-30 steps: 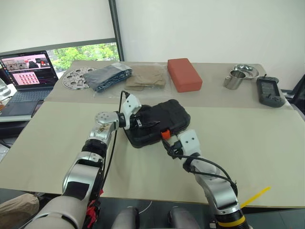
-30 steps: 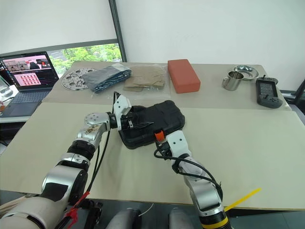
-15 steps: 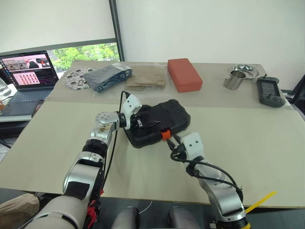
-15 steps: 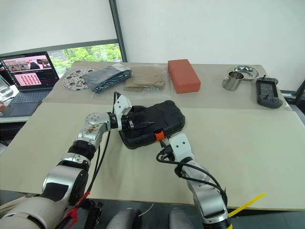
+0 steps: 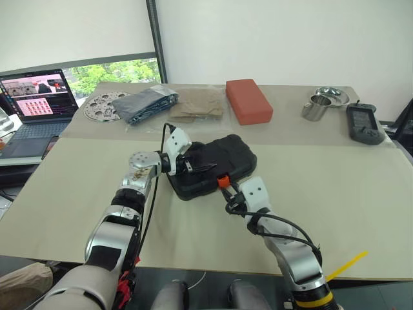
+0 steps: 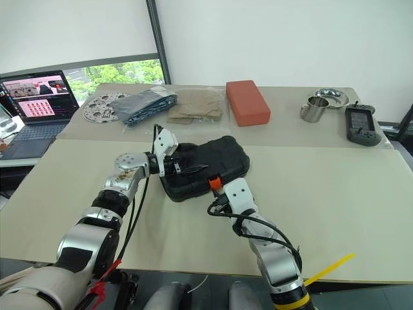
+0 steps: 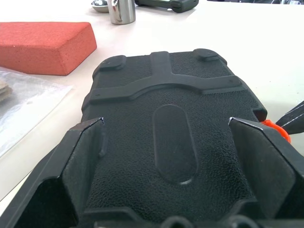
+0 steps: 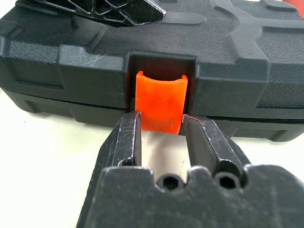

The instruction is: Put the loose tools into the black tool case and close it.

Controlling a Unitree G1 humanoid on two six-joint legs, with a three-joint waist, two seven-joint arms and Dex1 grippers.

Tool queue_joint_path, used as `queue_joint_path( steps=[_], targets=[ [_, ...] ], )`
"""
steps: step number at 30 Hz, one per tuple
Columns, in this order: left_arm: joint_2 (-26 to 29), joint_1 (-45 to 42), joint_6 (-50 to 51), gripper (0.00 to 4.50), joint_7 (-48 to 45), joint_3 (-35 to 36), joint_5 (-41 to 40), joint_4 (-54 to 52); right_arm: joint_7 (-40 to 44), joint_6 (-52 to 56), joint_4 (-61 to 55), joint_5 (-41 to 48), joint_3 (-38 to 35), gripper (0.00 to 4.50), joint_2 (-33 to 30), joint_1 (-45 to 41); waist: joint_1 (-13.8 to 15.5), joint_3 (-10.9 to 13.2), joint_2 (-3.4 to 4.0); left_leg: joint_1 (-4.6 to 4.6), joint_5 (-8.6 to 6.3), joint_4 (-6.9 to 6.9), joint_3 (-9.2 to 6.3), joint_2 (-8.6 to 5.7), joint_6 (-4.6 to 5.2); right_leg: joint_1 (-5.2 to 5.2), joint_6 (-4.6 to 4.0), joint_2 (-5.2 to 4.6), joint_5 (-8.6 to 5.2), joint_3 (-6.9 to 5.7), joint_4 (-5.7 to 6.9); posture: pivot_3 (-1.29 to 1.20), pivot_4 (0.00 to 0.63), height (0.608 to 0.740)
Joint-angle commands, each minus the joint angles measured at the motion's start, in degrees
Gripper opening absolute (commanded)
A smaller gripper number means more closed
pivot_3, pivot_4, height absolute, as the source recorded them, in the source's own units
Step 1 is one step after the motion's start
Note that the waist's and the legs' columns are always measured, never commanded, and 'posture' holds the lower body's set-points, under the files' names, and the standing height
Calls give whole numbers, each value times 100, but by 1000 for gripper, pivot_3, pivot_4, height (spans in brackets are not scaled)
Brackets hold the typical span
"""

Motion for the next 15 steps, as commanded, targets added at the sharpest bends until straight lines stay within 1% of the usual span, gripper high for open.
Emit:
queue_joint_path(
  steps=[1, 10, 15],
  targets=[
    [18, 206, 105, 4500, -6, -144, 179, 181, -34, -163, 64, -43, 6, 1658, 111, -241, -5, 0, 0, 1, 0, 0, 0, 0, 0, 0, 0, 1, 0, 1, 2, 0, 150, 740],
    [43, 228, 118, 4500, -7, -144, 176, 154, -47, -324, 405, -95, 23, 1658, 226, -479, -77, 1, -2, 8, 0, 2, -2, 6, 0, -1, 0, 9, 0, 5, 16, 0, 150, 740],
    [45, 213, 106, 4500, 7, -138, 177, 171, -21, -415, 475, -115, -4, 1658, 224, -466, -95, 1, -2, 8, 0, 2, -3, 10, 0, -1, 0, 10, 0, 5, 17, 0, 150, 740]
  ],
)
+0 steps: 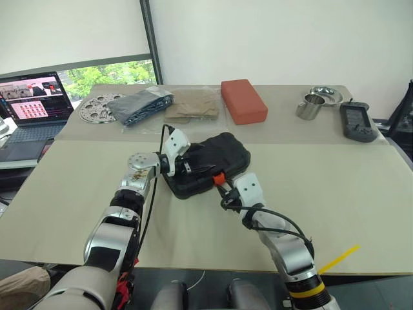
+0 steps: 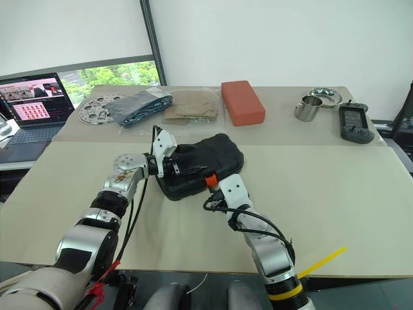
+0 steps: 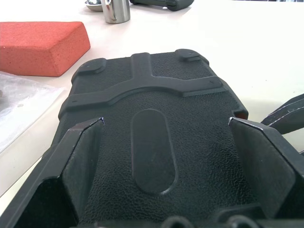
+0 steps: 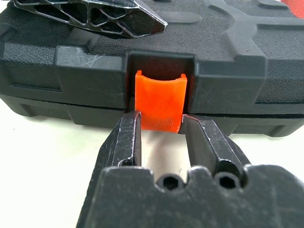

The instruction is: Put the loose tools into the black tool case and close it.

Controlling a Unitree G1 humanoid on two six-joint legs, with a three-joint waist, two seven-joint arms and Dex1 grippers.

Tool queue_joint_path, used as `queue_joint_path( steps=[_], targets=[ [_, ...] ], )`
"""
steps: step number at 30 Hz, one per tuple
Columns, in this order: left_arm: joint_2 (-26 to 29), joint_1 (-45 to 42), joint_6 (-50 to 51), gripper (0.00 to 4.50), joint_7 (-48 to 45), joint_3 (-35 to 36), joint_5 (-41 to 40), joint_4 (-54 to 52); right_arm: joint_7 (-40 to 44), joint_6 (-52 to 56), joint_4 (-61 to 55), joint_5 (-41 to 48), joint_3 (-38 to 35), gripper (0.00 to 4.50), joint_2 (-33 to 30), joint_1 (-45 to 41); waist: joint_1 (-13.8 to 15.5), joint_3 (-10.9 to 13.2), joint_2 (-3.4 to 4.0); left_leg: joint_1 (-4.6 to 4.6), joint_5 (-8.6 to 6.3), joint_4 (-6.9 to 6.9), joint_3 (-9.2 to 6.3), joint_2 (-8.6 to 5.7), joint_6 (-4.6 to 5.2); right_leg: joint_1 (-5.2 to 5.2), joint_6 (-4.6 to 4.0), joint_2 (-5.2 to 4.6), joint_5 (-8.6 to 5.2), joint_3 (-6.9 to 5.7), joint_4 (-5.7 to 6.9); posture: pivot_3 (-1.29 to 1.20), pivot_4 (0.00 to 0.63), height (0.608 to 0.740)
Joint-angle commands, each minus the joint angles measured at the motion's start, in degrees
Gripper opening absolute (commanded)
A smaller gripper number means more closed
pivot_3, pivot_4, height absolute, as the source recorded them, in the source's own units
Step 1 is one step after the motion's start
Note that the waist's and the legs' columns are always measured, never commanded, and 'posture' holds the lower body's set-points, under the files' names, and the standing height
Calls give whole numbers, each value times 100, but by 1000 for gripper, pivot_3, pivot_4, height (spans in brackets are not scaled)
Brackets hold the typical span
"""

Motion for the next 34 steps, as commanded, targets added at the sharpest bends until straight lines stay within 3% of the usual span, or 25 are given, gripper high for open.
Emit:
queue_joint_path(
  steps=[1, 5, 8, 14, 18, 24, 29, 34],
  targets=[
    [1, 168, 104, 4500, 9, -122, 158, 188, 6, -164, -88, -7, -57, 1658, 24, -112, -3, 0, 0, 0, 0, 0, 0, 2, 0, 0, 0, 0, 0, 0, 0, 0, 150, 740],
    [123, 207, 113, 4500, 39, 20, 54, 98, 278, 13, -528, 246, -307, 1658, -233, 199, 11, 0, 0, -4, 0, 0, 0, 3, 0, 0, 0, -1, 0, -1, 0, 0, 150, 740],
    [450, 415, 94, 4500, 20, 204, -60, -252, 518, -17, -791, 410, -692, 2356, -614, 370, -14, 1, 0, -11, 0, -2, 3, 3, 0, -2, 0, -2, 0, 1, -10, 0, 150, 740],
    [1057, 1402, 855, 4500, 258, 817, -628, -1934, 1720, -555, -656, 1167, -1686, 4488, -1708, 731, -20, 18, 2, -8, -1, -17, 12, 20, -1, -6, -2, -2, 0, 0, -17, 0, 150, 740],
    [1359, 2576, 1539, 4500, 663, 1212, -974, -3582, 2782, -1185, -270, 1793, -2241, 4488, -2226, 1079, 3, 31, -10, -16, -4, -22, 12, 43, -5, -6, -29, -3, 16, -2, -31, 0, 150, 740],
    [1572, 4308, 2231, 4500, 1175, 1490, -1191, -5426, 3601, -1964, 668, 2161, -2748, 4488, -2548, 1173, 67, 41, -15, -12, -7, -29, 23, 57, -9, -3, -46, -29, 24, 0, -44, 0, 150, 740],
    [1547, 5218, 2296, 4500, 1580, 1528, -1032, -6005, 3922, -2740, 1609, 2159, -3033, 4488, -2648, 975, 159, 48, -15, -17, -7, -37, 25, 70, -10, -2, -93, -44, 51, -4, -89, 0, 150, 740],
    [1524, 5457, 2376, 4500, 1729, 1412, -1083, -6123, 3992, -2896, 1942, 2196, -3126, 4488, -2677, 861, 218, 49, -12, -21, -7, -44, 36, 69, -10, -4, -95, -53, 51, -6, -94, 0, 150, 740]
  ],
)
